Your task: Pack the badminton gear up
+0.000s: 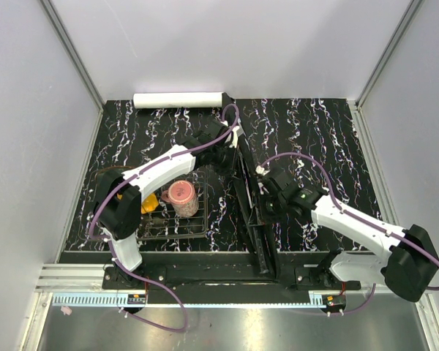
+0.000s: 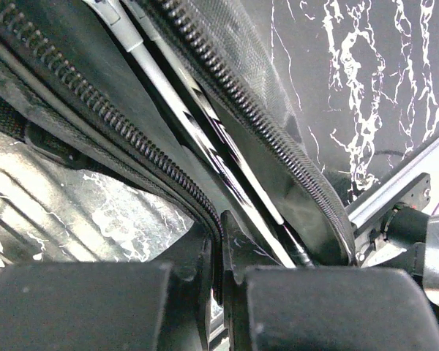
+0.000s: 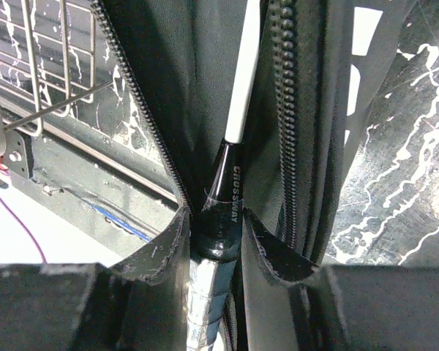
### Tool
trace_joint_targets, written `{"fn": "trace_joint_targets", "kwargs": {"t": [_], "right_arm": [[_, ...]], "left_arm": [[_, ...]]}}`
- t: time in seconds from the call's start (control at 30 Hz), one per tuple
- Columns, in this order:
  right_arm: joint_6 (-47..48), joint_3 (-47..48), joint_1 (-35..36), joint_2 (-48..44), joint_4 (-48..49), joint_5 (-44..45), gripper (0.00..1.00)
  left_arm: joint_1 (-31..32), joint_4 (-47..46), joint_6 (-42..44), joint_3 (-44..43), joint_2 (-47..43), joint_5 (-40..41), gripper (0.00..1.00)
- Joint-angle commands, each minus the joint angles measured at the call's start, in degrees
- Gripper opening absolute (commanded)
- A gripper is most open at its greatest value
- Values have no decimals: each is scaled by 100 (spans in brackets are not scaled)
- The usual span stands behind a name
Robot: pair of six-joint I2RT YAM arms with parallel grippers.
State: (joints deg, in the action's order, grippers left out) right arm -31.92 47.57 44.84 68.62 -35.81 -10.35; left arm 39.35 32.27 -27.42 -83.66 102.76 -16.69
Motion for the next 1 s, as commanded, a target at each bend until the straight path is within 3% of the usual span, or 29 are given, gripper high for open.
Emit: {"fn": "trace_joint_targets", "kwargs": {"t": [0.0,0.07,0.1,0.4,0.53,0.67,0.87,0.97], "right_arm": [[204,-213,-2,-349,452,-344,30],[178,-361,-1,-455,592,-415,44],[151,-424,-2,-446,636,-398,46],[-358,-863,7,-743,857,-687,53],[-429,-908,7,-929,769,-828,41],[-490,-907,7,-1096,663,-916,39],[-411,-759,7,-789,480,-645,3],[-271,-451,-1,-745,-73,-4,0]], "left_arm": [[-33,-283,87,-89,-222,-247,0],[-59,-292,61,-81,-213,-282,0],[-59,-335,0,-81,-213,-352,0],[-68,-705,-659,78,-283,-362,0],[-68,-670,-695,34,-257,-282,0],[-77,-494,-572,-54,-204,-239,0],[-68,-476,-537,-72,-230,-265,0],[-68,-188,-178,-177,-152,-230,0]]}}
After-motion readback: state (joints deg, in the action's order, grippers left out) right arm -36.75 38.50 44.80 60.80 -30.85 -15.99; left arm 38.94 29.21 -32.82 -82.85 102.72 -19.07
